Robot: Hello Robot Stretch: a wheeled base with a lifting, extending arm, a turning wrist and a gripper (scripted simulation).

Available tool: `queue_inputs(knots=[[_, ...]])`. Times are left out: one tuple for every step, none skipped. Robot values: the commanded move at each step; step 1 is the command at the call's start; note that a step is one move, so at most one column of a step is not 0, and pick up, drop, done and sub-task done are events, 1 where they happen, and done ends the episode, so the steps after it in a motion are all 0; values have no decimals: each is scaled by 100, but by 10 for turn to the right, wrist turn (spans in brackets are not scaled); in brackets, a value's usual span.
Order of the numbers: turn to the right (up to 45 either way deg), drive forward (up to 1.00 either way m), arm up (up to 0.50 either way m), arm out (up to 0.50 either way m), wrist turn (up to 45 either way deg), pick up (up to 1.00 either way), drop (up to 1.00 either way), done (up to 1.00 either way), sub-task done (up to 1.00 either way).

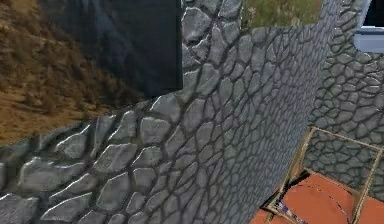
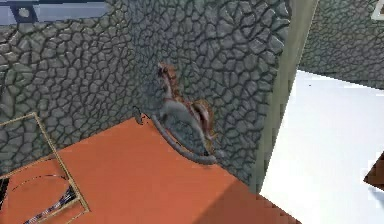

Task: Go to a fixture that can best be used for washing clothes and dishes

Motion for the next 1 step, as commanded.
queue_inputs(knots=[[-450, 0, 0, 0, 0, 0, 0, 0, 0]])
